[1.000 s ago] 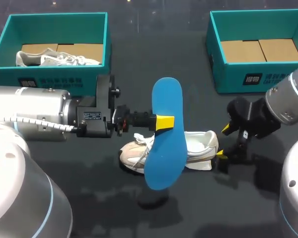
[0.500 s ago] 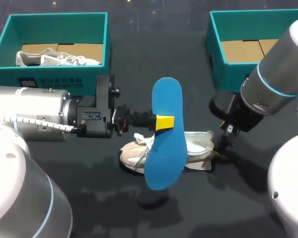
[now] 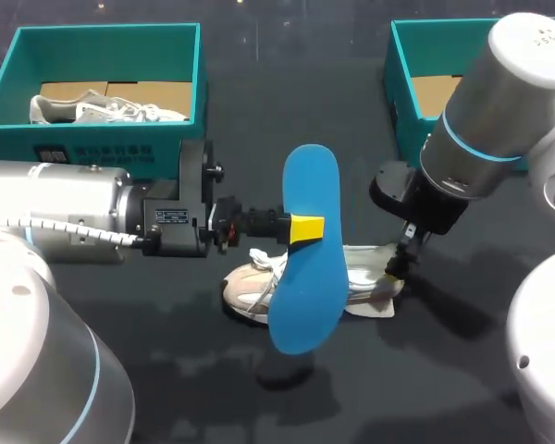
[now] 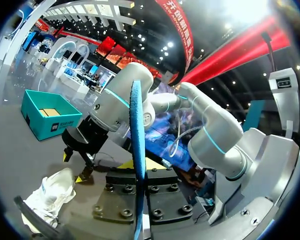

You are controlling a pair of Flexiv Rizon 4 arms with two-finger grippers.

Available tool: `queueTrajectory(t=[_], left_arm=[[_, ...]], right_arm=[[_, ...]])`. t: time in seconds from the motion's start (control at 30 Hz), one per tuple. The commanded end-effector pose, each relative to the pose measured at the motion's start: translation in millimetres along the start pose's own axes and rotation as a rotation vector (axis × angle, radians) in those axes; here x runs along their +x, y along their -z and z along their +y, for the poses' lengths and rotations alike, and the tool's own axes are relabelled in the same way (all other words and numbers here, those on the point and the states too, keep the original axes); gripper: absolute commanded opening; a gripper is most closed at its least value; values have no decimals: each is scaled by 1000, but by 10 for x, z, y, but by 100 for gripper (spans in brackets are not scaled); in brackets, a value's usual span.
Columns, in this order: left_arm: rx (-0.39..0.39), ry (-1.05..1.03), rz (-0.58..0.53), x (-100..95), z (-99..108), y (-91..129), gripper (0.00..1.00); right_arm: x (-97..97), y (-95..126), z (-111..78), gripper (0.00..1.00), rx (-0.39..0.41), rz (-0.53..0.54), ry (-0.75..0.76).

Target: Take the shoe out of the shoebox, open the shoe tongue, remove and reinsert the insole, then place the shoe into the shoebox

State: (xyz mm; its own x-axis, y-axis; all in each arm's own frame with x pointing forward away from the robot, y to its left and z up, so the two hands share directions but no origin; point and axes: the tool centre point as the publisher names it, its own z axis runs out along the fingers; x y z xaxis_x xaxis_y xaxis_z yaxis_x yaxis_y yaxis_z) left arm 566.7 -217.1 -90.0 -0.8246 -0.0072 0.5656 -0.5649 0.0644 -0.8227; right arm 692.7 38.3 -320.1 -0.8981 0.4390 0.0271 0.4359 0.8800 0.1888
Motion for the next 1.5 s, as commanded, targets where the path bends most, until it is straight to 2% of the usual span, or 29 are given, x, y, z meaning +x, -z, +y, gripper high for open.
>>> queueTrajectory(t=[0.03, 0.4, 0.8, 0.87, 0.9, 1.27, 1.5], left_arm=[[4, 0, -2, 14, 22, -2, 0], [4, 0, -2, 14, 22, -2, 0], [4, 0, -2, 14, 22, -2, 0], [4, 0, -2, 14, 22, -2, 0], [4, 0, -2, 14, 22, -2, 0], [4, 0, -2, 14, 22, -2, 0], [4, 0, -2, 14, 22, -2, 0]], right_arm=[[37, -22, 100, 100, 85, -16, 3], [51, 22, 223, 100, 81, -28, 30], [8, -87, 637, 100, 95, -15, 97], [4, -98, 657, 100, 92, -7, 100], [-15, -96, 632, 100, 119, -21, 59], [-15, -96, 632, 100, 119, -21, 59], [-54, -294, 717, 100, 119, -15, 102]])
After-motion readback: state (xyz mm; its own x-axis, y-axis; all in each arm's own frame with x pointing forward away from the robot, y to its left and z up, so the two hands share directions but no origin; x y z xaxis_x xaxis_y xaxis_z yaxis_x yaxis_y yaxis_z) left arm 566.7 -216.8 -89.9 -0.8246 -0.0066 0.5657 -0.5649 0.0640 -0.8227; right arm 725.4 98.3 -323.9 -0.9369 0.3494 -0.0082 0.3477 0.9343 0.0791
